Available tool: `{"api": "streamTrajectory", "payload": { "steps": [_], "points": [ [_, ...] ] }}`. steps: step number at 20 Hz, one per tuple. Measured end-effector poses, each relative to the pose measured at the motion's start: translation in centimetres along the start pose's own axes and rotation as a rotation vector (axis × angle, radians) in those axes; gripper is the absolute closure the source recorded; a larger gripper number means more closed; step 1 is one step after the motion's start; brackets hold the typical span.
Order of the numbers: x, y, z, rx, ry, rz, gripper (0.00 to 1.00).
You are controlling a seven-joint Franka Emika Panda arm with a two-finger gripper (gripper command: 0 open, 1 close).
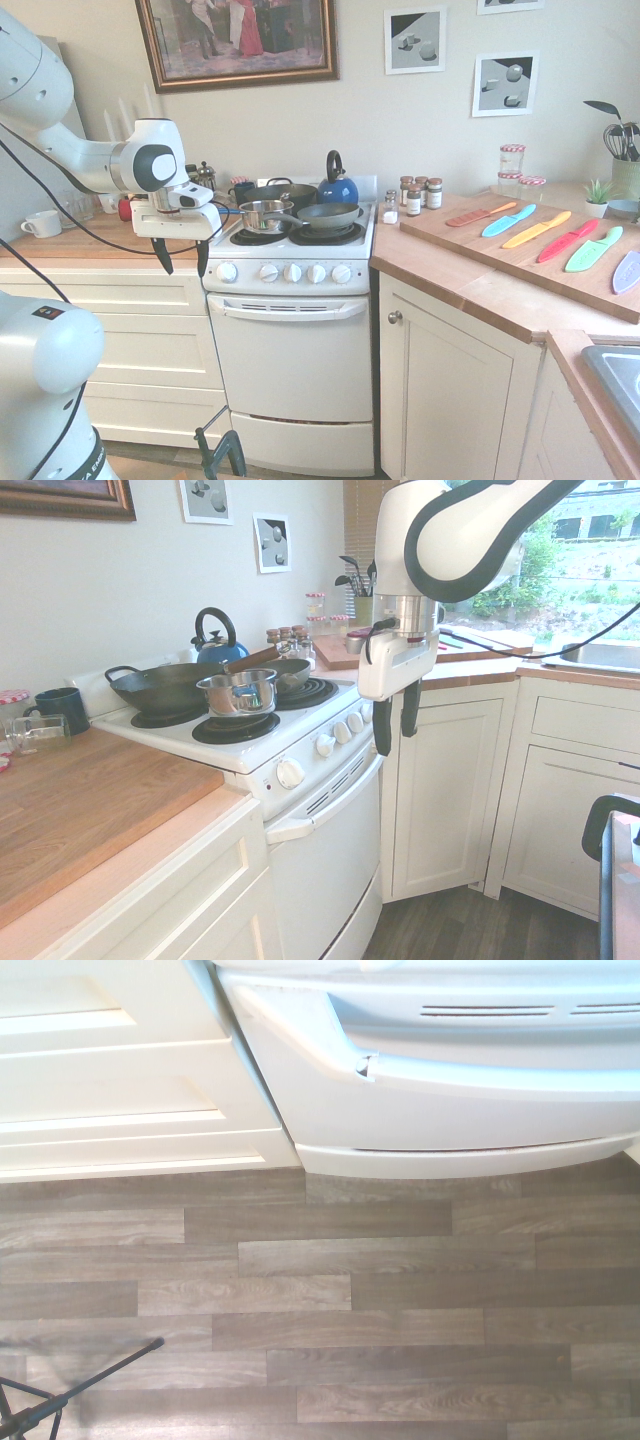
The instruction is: Open the oven
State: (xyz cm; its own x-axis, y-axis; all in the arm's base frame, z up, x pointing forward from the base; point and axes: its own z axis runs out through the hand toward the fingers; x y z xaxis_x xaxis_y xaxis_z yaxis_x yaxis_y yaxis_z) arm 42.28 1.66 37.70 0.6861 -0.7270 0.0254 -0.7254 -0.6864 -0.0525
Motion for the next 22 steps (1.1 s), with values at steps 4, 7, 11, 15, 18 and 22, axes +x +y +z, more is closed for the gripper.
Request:
{"api": "streamTrajectory", "payload": {
  "steps": [4,7,11,15,18,22],
  "points": [
    [0.3,0.6,0.8,-0.016,-0.016,0.021,0.0],
    [1.0,1.2,3.2,-0.05,-0.056,0.075,0.0],
    [3.7,2.1,7.8,-0.062,-0.072,0.122,0.0],
    [7.6,1.7,11.0,-0.055,-0.032,0.077,0.0],
    [10.7,0.9,12.8,-0.04,-0.003,0.048,0.0],
    [13.7,-0.8,14.9,-0.024,0.021,0.014,0.0]
  ]
}}
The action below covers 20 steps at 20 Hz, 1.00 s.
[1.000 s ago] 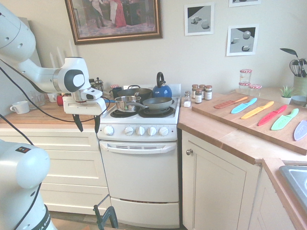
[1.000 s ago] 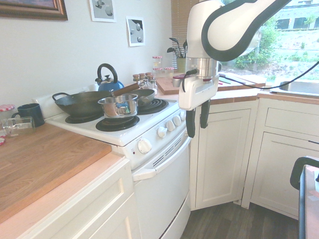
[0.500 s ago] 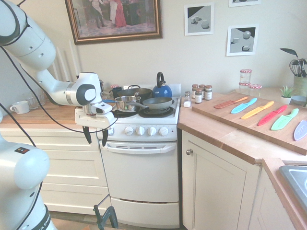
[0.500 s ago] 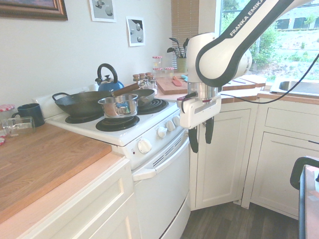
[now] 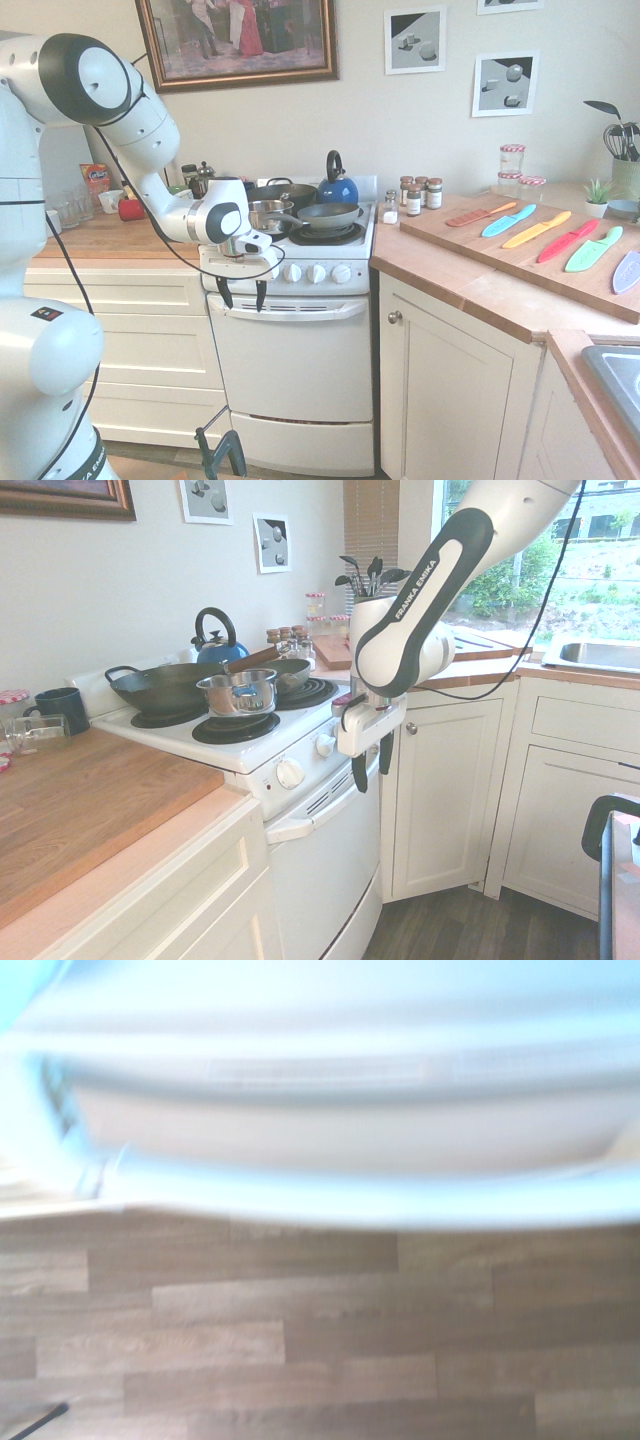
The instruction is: Open the oven
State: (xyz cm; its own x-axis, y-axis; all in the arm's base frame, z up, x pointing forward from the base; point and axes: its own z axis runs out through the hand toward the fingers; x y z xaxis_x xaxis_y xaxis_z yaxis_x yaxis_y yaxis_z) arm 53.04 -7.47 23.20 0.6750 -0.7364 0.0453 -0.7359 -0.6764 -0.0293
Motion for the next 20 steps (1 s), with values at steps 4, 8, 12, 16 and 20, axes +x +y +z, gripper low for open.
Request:
{"api": "streamTrajectory", "payload": {
  "steps": [4,8,12,16,20],
  "points": [
    [1.5,-2.2,0.8,0.036,0.018,-0.026,0.0],
    [1.6,-3.5,1.7,0.054,0.036,-0.052,0.0],
    [1.4,-3.5,3.3,0.062,0.041,-0.073,0.0],
    [1.0,-4.1,4.2,0.106,0.049,-0.072,0.0],
    [0.7,-4.5,4.7,0.124,0.054,-0.081,0.0]
  ]
}}
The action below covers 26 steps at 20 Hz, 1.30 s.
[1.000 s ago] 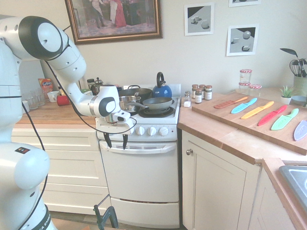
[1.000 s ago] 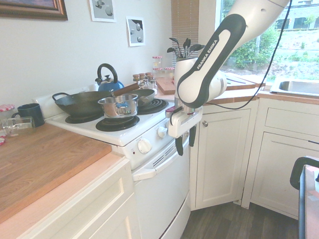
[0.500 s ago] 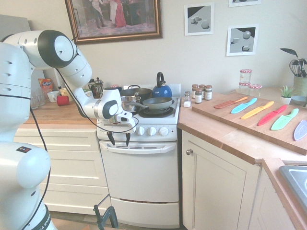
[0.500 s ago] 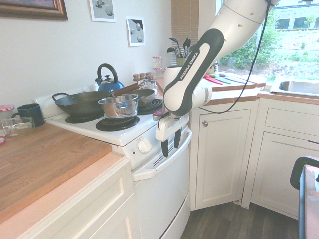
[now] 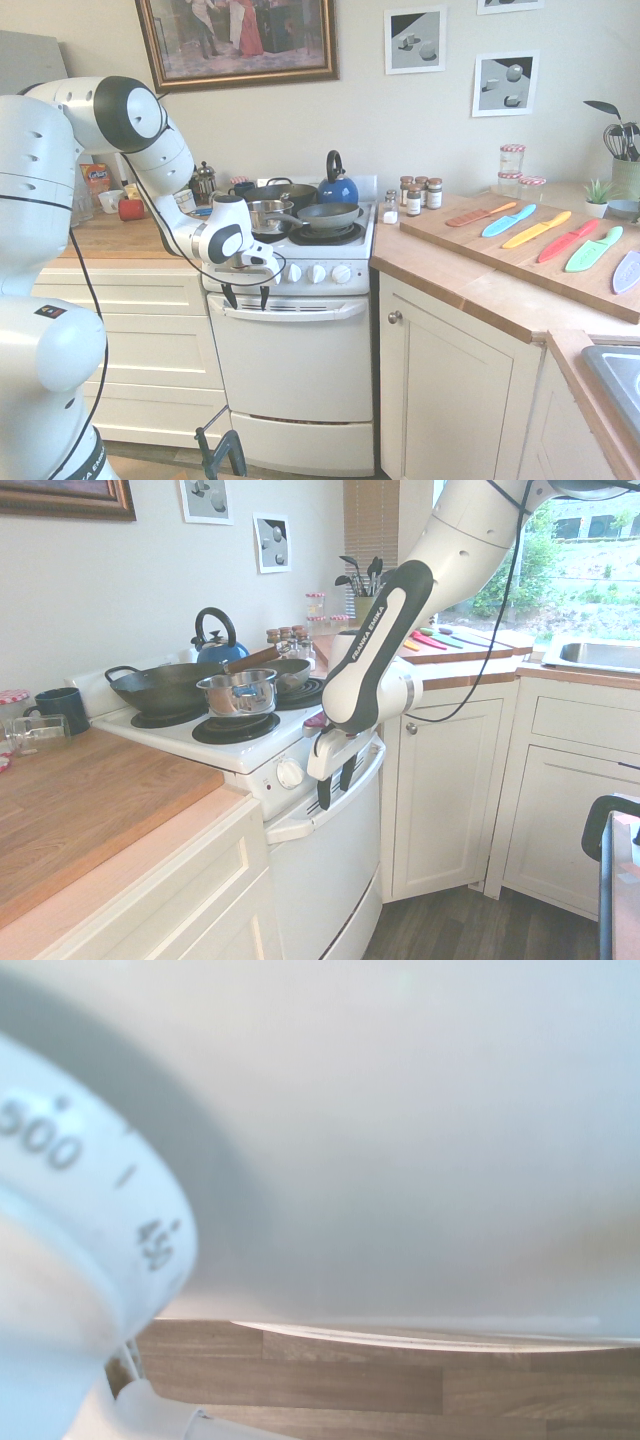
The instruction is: Open the oven
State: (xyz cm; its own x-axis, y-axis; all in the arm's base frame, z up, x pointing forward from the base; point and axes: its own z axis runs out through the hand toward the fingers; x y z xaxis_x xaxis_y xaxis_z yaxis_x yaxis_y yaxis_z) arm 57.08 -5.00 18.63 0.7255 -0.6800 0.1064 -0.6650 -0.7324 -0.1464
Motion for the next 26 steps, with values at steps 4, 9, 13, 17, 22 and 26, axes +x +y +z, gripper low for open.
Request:
{"api": "streamTrajectory", "payload": {
  "steps": [4,9,13,17,22,26],
  "points": [
    [0.1,0.0,0.1,0.0,-0.004,-0.003,0.0],
    [1.3,-0.7,1.2,-0.002,-0.002,-0.002,0.0],
    [2.5,-0.3,3.2,-0.029,-0.02,-0.008,0.0],
    [3.8,1.7,2.8,-0.05,-0.014,0.017,0.0],
    [6.5,7.1,0.6,-0.05,0.034,0.003,0.0],
    [7.4,10.4,0.1,-0.071,0.037,-0.018,0.0]
  ]
}}
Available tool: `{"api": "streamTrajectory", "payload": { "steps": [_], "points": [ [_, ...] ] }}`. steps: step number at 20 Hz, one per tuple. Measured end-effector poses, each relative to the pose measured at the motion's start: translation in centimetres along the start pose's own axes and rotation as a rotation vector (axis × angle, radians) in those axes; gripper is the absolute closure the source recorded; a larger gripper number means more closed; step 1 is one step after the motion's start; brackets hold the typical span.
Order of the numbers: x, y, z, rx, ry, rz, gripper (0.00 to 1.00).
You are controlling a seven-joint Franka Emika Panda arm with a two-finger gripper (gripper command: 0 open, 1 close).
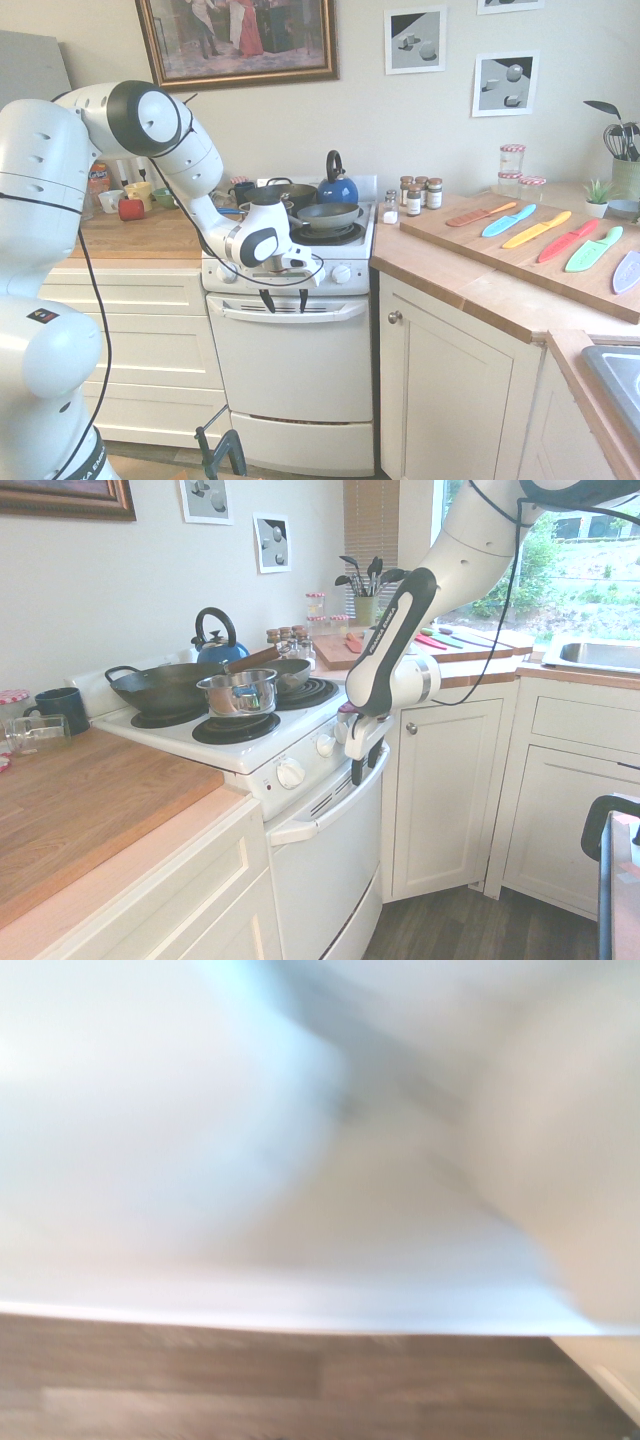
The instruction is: Open the oven
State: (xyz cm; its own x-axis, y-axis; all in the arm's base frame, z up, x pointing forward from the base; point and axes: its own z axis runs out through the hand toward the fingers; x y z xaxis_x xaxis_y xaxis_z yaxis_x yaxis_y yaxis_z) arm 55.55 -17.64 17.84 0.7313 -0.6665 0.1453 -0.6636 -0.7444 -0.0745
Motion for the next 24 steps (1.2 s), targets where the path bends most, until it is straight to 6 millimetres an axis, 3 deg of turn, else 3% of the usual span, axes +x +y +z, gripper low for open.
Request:
{"api": "streamTrajectory", "payload": {
  "steps": [2,5,7,10,17,19,21,24],
  "points": [
    [0.1,2.6,1.1,-0.033,-0.017,0.007,0.0],
    [-1.0,7.5,5.2,-0.095,-0.085,0.04,0.0],
    [-1.8,9.1,7.0,-0.108,-0.123,0.005,0.0],
    [-2.5,10.3,7.4,-0.108,-0.138,0.003,0.0],
    [-7.0,15.5,9.3,-0.063,-0.145,0.003,0.0],
    [-7.4,16.5,8.9,-0.05,-0.145,0.008,0.0],
    [-7.3,18.4,6.5,-0.046,-0.137,0.025,0.0],
    [-5.9,27.0,-0.2,-0.119,-0.091,0.152,0.0]
  ]
}}
